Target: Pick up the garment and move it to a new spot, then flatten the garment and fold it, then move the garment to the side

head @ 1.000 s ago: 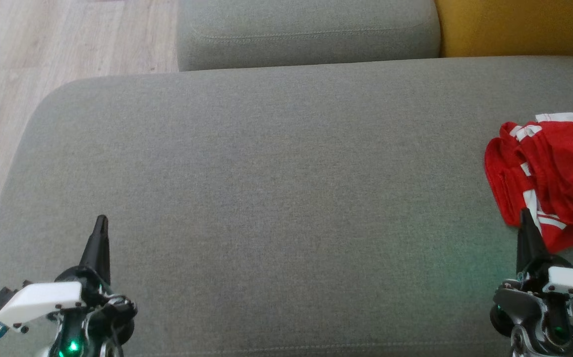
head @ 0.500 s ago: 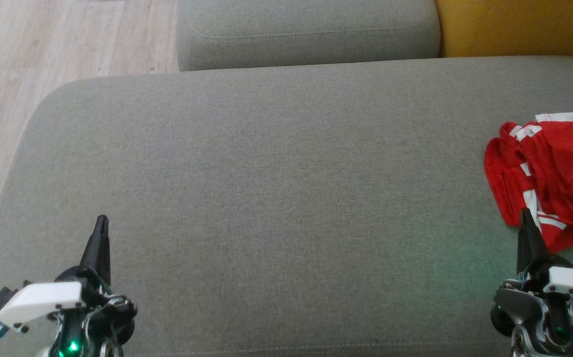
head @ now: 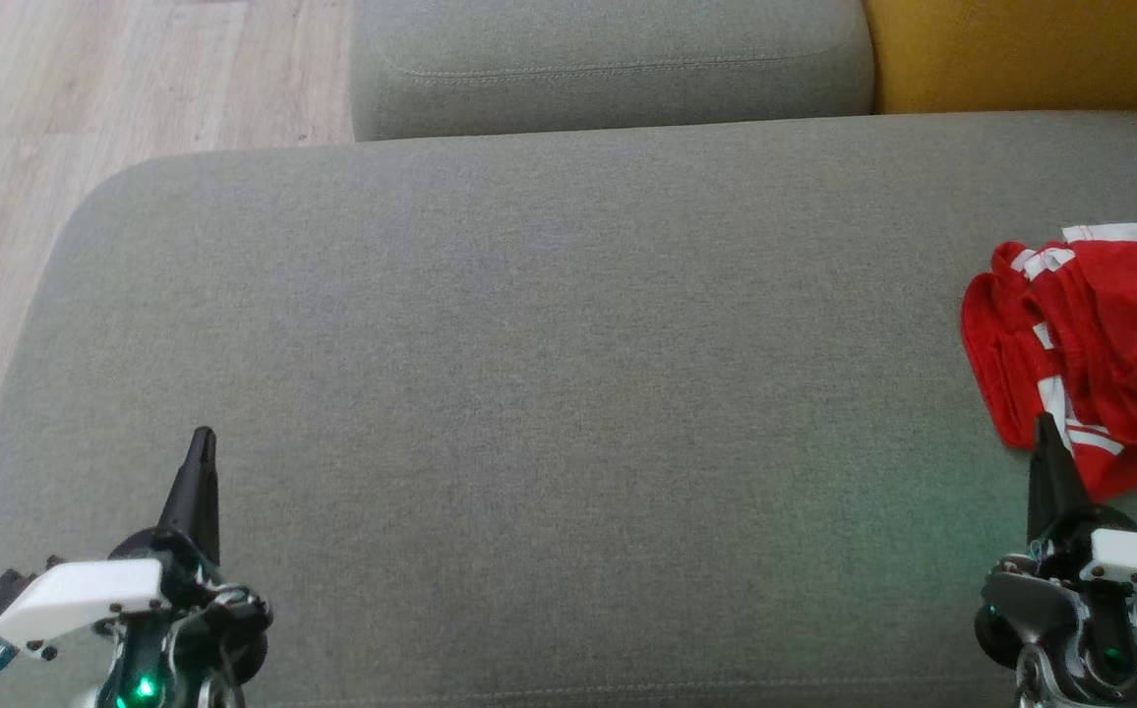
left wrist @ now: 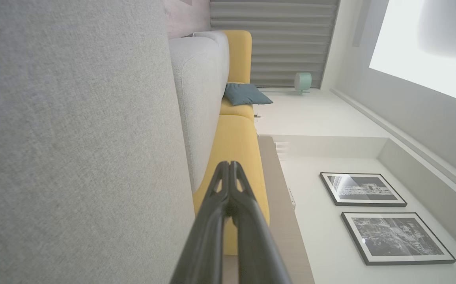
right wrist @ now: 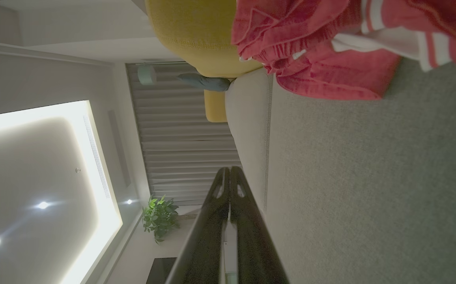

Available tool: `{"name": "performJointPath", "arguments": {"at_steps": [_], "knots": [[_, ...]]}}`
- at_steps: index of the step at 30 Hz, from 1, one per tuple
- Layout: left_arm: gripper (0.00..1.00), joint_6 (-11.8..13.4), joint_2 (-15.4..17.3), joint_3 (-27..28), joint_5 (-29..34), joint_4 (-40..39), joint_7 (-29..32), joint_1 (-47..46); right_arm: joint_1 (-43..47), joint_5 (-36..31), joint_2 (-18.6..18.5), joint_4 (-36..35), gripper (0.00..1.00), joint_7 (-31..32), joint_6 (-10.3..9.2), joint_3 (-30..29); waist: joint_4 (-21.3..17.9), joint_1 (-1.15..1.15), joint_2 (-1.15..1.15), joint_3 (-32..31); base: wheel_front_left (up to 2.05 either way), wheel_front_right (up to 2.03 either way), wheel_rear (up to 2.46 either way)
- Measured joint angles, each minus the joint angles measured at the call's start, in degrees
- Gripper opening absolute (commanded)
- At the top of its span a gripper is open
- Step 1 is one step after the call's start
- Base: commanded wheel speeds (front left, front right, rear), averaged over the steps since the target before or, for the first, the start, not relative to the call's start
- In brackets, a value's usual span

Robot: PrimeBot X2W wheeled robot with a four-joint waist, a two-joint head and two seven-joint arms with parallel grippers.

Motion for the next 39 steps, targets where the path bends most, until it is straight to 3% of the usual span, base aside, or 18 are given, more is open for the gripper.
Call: {"name": "performJointPath", "arguments": {"at_steps": [39], "knots": [[0.00, 0.0, -0.3, 1.0, 0.2, 0.2, 0.1, 0.0, 0.0, -0.1, 0.1, 0.0, 0.00, 0.5, 0.00, -0.6, 0.0, 0.00, 0.00, 0.0, 0.00, 0.00, 0.00]]}}
